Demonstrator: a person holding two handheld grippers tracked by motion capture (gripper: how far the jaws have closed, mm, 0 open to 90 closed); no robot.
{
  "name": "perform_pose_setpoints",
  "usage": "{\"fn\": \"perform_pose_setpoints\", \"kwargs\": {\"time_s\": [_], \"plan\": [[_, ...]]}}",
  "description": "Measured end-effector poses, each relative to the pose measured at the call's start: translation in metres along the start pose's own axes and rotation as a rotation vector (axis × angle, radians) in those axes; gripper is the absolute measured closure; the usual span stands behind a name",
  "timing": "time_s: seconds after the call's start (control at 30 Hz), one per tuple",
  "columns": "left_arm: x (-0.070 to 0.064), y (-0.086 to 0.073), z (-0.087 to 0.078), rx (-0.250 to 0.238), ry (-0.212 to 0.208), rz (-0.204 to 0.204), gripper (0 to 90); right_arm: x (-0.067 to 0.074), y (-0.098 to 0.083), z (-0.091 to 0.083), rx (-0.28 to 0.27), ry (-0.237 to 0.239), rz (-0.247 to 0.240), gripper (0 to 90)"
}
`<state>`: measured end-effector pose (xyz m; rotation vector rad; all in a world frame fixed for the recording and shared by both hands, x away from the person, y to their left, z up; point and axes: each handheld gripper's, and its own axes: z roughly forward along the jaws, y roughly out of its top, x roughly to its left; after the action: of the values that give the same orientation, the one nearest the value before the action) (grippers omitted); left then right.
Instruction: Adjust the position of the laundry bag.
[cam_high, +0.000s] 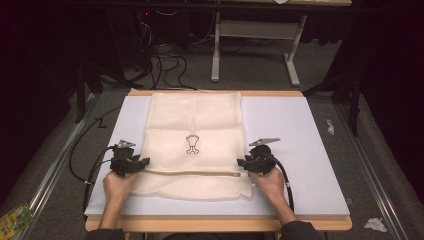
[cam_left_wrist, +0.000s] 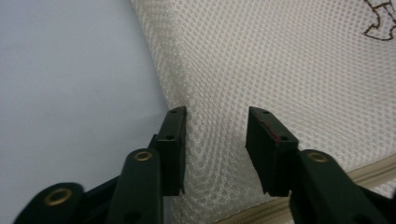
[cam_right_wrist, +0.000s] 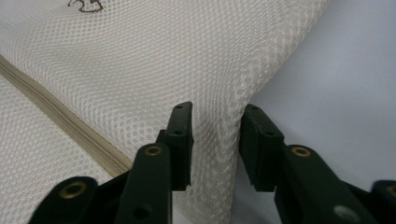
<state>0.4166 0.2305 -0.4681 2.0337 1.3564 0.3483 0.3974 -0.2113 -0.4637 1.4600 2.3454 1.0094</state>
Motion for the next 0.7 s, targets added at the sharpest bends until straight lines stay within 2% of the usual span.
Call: {"fn": "perform_pose_setpoints", "kwargs": {"time_s": [0.07,0.1,0.13,0.2,0.3,0.4,0.7], "plan": [[0.001,0.000,0.000,0.002,0.006,0.006,67.8,0.001,0.002,0.002,0.006,-0.001,-0.010,75.3],[0.001,0.000,0.000,0.002,0.006,0.006,72.2,0.001,0.002,0.002,0.006,-0.001,-0.010,75.3],[0.002,0.001,-0.001,0.000,0.009,0.016,78.6,0.001,0.003,0.003,0.017,-0.007,-0.023,82.9],[0.002,0.001,-0.002,-0.005,0.000,0.022,84.2,0.002,0.004,0.003,0.019,-0.004,-0.038,85.4],[0.002,0.002,-0.004,-0.018,-0.019,0.012,86.7,0.002,0.004,0.000,0.005,-0.001,-0.053,87.1],[0.002,0.003,-0.007,-0.037,-0.032,-0.001,87.1,0.001,0.004,-0.002,-0.002,0.003,-0.044,87.5],[-0.003,0.008,-0.008,-0.063,-0.044,0.001,87.6,-0.003,0.005,-0.010,-0.038,0.000,-0.048,88.0]]}}
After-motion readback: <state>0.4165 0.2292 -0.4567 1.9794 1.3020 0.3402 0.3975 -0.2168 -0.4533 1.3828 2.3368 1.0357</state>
